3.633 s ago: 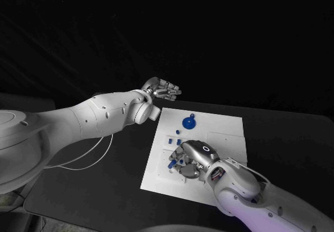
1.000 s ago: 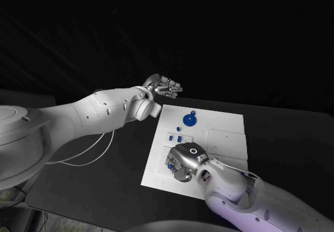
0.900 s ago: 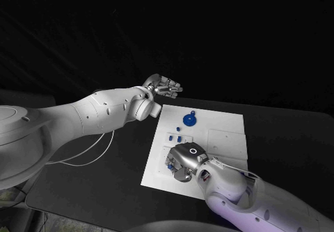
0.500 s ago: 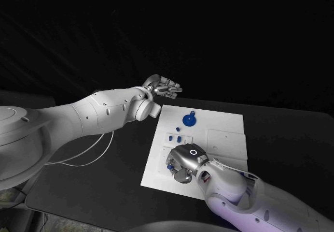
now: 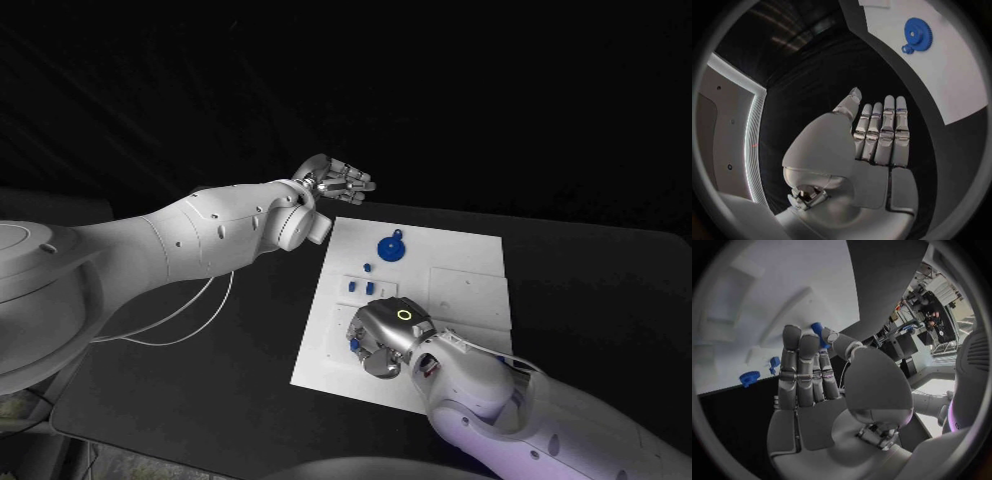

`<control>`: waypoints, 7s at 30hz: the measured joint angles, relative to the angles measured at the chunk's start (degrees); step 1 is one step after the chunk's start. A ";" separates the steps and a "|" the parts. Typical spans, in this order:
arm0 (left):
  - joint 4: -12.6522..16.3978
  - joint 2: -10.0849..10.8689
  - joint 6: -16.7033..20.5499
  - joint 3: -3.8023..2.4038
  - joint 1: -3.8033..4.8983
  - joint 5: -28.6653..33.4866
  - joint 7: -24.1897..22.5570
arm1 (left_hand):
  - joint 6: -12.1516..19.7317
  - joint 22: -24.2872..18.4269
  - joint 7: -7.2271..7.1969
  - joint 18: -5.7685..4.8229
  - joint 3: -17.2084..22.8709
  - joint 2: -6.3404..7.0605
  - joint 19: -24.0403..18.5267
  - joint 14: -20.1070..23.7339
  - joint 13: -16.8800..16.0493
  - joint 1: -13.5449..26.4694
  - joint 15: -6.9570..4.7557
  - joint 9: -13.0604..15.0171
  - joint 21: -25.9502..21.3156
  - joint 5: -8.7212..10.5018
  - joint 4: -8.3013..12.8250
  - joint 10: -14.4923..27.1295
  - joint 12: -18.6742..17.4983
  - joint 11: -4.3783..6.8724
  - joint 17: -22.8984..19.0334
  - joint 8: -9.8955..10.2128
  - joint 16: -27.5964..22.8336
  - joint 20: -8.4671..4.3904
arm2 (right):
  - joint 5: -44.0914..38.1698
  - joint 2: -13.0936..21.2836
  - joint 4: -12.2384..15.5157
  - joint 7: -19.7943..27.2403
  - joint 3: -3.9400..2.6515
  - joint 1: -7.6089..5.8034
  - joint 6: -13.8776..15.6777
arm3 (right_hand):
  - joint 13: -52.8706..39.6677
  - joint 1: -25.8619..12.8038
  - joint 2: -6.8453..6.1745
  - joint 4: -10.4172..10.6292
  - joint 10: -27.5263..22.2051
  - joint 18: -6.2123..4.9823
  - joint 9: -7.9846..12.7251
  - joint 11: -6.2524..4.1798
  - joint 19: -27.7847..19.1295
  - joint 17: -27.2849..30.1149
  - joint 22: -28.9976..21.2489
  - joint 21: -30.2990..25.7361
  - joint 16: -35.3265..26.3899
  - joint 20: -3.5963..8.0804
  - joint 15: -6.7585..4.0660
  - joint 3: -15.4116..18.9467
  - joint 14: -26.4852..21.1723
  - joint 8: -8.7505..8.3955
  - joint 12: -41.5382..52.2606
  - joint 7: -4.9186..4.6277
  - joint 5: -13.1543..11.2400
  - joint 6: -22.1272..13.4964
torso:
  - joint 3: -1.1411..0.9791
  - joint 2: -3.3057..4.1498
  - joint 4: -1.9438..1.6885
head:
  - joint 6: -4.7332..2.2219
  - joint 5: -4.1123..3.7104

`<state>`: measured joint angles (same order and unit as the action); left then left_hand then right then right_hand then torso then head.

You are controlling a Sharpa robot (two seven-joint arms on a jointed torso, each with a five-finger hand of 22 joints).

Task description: Assemble the parts on the task board

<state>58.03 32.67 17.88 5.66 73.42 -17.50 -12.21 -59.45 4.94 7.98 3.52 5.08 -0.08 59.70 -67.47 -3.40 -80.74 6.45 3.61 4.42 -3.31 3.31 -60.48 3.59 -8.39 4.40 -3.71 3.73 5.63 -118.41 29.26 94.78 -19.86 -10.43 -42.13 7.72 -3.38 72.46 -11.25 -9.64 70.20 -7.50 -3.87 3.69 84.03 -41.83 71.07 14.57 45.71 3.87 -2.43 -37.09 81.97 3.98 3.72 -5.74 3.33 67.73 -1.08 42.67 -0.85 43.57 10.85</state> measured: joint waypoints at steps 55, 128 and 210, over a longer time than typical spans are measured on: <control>6.84 7.85 -1.01 0.03 -1.05 2.35 -3.93 | 0.24 -0.38 -0.24 -1.77 -7.35 0.26 -0.22 -1.04 0.00 2.46 -0.42 0.00 0.00 -0.73 -1.56 -7.27 0.00 2.30 0.87 0.00 0.00 -0.22 | 49.65 25.29 3.92 -10.31 -14.05 -0.74 -4.76 | -58.22 -6.82 4.90 15.25 4.29 2.67 -10.78 -5.85 0.00 -16.33 3.88 20.90 13.57 3.10 -3.25 22.61 0.66 -0.11 51.74 2.58 4.46 -0.91 | -0.95 -1.73 2.04 | -2.31 -4.13; 8.75 8.63 -5.86 0.17 -1.42 1.92 -4.98 | 1.43 -0.02 -0.21 -1.79 -4.16 6.63 0.11 -1.80 0.00 6.65 -0.17 0.00 0.67 -0.78 -8.65 -3.69 0.00 0.83 0.32 0.00 0.00 -0.51 | 58.96 21.38 4.52 -19.27 -5.90 -2.63 -3.26 | -65.05 -9.99 6.60 4.88 6.59 3.12 -6.44 -6.15 -0.03 -19.49 3.85 24.70 13.91 3.06 -3.08 16.08 1.21 -1.16 50.81 2.63 8.68 0.87 | -0.76 -2.19 2.41 | -0.35 -3.72; 8.28 7.61 -7.73 0.44 -1.41 -0.02 -3.03 | 1.84 -0.04 0.20 -1.78 -3.68 7.24 0.31 -1.43 0.00 6.03 0.21 0.00 0.67 -1.07 -10.17 -2.67 0.00 0.61 0.33 0.00 0.00 -0.31 | 49.75 13.73 2.69 -20.41 -0.91 -7.08 -8.63 | -63.93 -10.56 4.46 15.30 7.09 3.15 -2.38 -6.45 0.00 -20.34 3.84 24.88 13.24 3.08 -3.50 24.78 1.23 -0.23 50.09 3.44 5.92 4.45 | -0.73 -2.08 2.44 | 0.51 -2.01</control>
<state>66.31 40.28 10.15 6.10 72.00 -17.52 -15.23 -57.61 4.90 8.18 1.73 1.39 7.16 60.01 -68.89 -3.40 -74.71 6.66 3.61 5.09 -4.38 -6.85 -63.15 3.59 -7.78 4.73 -3.71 3.73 5.32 -68.66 42.99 97.48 -40.27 -11.34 -49.21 -0.91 -67.31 61.91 -6.79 5.66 77.30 -4.35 -6.25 -2.75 84.03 -62.18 74.91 39.46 58.95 6.95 -5.93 -12.31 83.20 3.75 53.81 -2.30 9.25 72.19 -1.81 40.59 1.59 44.08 8.85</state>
